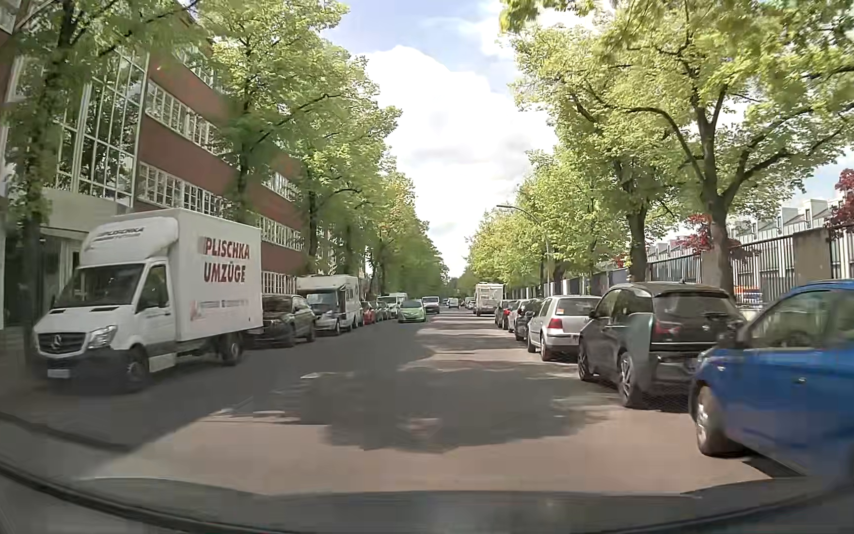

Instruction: Follow the waypoints while adhering to traffic rules and regulations

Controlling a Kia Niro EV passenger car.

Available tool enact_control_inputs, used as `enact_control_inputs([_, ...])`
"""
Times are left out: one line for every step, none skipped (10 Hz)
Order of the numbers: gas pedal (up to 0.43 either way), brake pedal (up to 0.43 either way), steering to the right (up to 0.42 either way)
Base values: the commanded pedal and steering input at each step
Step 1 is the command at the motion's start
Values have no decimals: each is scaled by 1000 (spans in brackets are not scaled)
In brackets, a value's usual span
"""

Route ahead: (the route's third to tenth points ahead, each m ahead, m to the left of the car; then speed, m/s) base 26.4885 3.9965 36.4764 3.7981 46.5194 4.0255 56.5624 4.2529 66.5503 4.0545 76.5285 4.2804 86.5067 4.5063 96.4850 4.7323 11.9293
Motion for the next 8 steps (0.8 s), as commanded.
enact_control_inputs([0,18,2])
enact_control_inputs([0,24,2])
enact_control_inputs([0,18,2])
enact_control_inputs([0,18,2])
enact_control_inputs([0,24,2])
enact_control_inputs([0,24,2])
enact_control_inputs([0,24,2])
enact_control_inputs([0,24,2])
